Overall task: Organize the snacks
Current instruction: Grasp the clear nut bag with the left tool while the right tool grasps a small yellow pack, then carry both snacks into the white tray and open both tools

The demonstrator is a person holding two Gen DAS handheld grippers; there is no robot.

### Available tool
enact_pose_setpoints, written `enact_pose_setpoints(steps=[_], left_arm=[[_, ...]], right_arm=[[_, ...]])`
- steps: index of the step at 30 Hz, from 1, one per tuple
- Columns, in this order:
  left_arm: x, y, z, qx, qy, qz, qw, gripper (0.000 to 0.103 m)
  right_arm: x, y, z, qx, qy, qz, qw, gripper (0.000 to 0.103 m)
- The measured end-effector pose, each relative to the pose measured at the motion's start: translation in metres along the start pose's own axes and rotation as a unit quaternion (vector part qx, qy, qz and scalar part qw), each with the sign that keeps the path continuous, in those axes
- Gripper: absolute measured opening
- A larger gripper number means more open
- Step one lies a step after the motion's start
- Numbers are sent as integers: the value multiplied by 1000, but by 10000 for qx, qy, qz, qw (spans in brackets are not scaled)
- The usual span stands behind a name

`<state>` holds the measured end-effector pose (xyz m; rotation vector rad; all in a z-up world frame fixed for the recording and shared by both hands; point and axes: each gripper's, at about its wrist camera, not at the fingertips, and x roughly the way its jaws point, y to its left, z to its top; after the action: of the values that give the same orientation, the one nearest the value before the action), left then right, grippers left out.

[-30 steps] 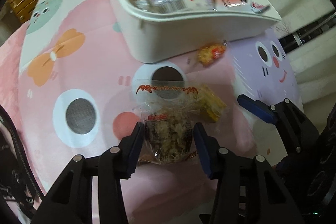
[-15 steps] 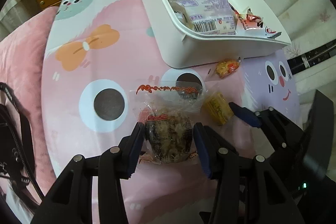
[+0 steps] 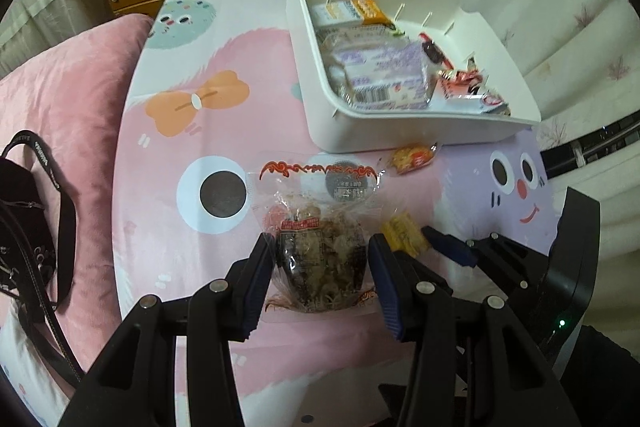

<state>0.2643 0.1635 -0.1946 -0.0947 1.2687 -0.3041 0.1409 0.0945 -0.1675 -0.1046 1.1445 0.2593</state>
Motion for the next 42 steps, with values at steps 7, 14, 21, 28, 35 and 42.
enact_pose_setpoints(steps=[7,14,21,28,35,42], left_arm=[[-22,-24,2,-61,-230,-71,9997,47],[-35,-46,10,-193,-522,-72,9984,47],[-43,-51,6,-344,-694,-39,9970,47],[-49,-40,-3,-498,-750,28,9959,47],[-57,-18,-10,-574,-768,102,9953,47],[-61,3,-10,-571,-757,51,9955,47]], right_arm=[[-31,-16,3,-170,-137,218,9995,11],[-61,-49,4,-70,-287,322,9990,10],[-61,-76,7,443,-48,949,9945,10],[-29,-63,9,501,695,1293,9879,25],[0,-33,6,382,1277,1234,9834,39],[18,-18,0,525,1636,713,9825,39]])
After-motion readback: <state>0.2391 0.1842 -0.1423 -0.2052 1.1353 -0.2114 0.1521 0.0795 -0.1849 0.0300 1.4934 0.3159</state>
